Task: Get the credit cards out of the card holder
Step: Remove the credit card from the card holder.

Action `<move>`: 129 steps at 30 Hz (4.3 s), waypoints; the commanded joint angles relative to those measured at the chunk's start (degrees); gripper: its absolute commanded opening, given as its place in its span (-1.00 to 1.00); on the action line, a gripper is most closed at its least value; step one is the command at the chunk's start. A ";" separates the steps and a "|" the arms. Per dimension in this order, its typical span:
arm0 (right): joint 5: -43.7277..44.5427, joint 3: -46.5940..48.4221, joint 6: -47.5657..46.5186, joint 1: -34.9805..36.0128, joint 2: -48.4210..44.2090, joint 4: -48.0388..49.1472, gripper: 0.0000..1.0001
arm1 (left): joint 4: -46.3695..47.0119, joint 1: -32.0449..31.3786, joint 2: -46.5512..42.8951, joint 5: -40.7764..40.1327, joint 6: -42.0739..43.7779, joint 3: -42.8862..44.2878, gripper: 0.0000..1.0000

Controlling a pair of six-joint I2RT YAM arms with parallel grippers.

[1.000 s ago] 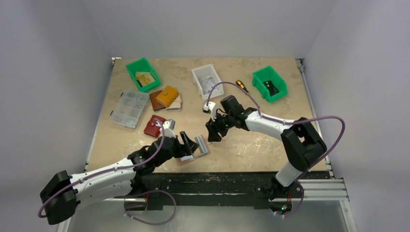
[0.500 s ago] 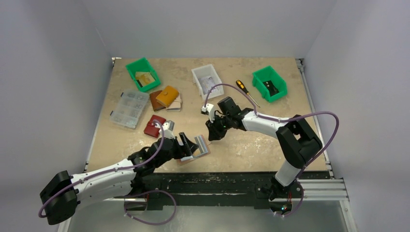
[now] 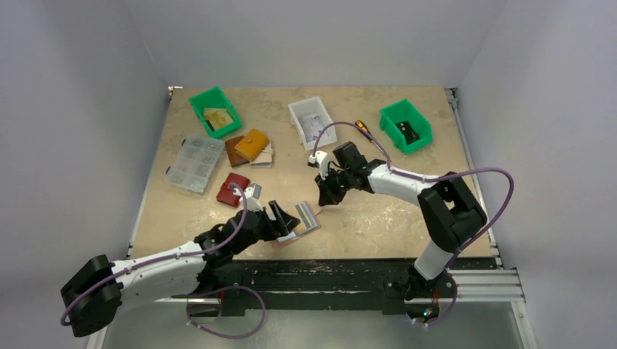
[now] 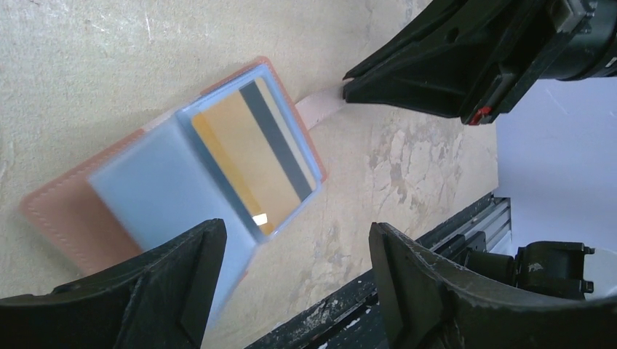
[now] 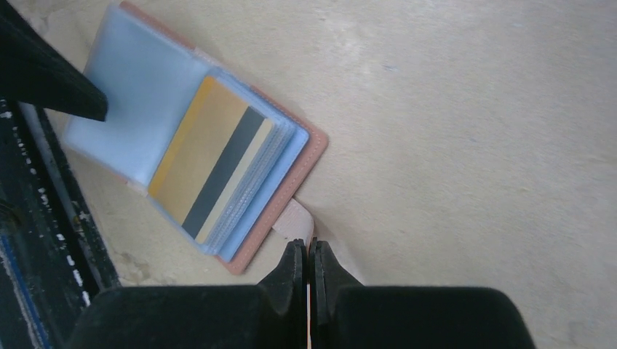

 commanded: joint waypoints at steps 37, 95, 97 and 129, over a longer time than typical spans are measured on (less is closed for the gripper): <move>1.09 4.88 -12.02 -19.61 -9.34 -11.89 -0.14 | 43.76 -0.25 39.39 11.14 -3.24 14.93 0.46; -10.85 6.58 -2.76 -13.73 8.04 -11.63 -0.72 | 37.25 2.13 54.81 4.83 -10.82 18.75 -0.13; -11.34 6.96 -3.04 -13.68 8.72 -12.37 -0.77 | 39.29 2.44 55.25 5.20 -11.43 17.84 -0.20; -12.63 11.12 -9.33 -8.83 14.14 -20.93 -0.95 | 77.70 8.71 72.82 13.87 -16.60 7.38 -1.00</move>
